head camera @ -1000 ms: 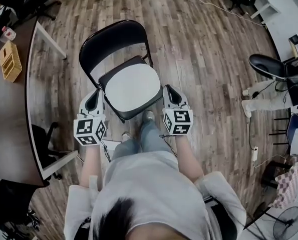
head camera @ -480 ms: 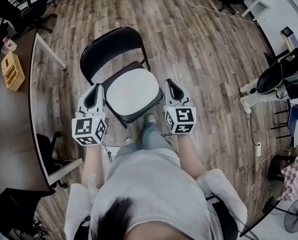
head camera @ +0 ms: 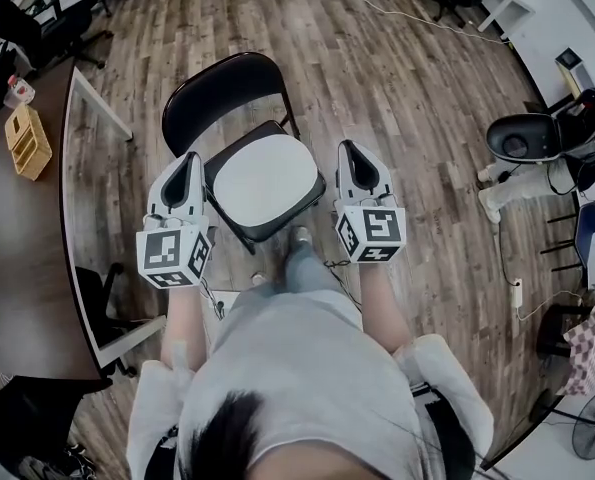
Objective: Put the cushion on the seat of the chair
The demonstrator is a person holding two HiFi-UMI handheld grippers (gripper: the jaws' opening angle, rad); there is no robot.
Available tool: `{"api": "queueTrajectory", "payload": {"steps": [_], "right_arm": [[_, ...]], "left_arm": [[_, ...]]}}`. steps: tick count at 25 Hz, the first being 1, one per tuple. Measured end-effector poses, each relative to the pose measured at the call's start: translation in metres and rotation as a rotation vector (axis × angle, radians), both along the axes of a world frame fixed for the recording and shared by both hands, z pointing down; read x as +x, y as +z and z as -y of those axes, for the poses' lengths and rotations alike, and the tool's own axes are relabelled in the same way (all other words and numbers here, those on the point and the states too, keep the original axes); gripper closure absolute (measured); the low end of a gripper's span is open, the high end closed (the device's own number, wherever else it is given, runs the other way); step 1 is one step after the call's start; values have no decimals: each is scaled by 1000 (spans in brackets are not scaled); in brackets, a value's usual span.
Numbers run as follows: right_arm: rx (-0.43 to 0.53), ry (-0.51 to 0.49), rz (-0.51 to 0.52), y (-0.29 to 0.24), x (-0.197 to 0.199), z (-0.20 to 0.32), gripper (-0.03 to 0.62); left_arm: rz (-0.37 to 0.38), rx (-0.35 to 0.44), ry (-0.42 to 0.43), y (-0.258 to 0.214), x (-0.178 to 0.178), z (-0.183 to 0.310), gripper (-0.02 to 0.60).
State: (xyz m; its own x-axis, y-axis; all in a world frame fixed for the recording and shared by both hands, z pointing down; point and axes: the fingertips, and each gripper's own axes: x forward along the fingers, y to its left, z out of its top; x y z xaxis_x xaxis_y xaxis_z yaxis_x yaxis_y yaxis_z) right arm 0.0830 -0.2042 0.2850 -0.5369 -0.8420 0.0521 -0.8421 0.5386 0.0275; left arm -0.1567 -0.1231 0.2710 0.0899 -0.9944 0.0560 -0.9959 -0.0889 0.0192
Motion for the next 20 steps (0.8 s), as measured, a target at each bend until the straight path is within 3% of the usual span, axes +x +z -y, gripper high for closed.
{"api": "queueTrajectory", "payload": {"steps": [20], "right_arm": [[108,19,6,-50,15,-17,576]], "left_arm": [[-41,57,-50,-22,-6,-11,569]]}}
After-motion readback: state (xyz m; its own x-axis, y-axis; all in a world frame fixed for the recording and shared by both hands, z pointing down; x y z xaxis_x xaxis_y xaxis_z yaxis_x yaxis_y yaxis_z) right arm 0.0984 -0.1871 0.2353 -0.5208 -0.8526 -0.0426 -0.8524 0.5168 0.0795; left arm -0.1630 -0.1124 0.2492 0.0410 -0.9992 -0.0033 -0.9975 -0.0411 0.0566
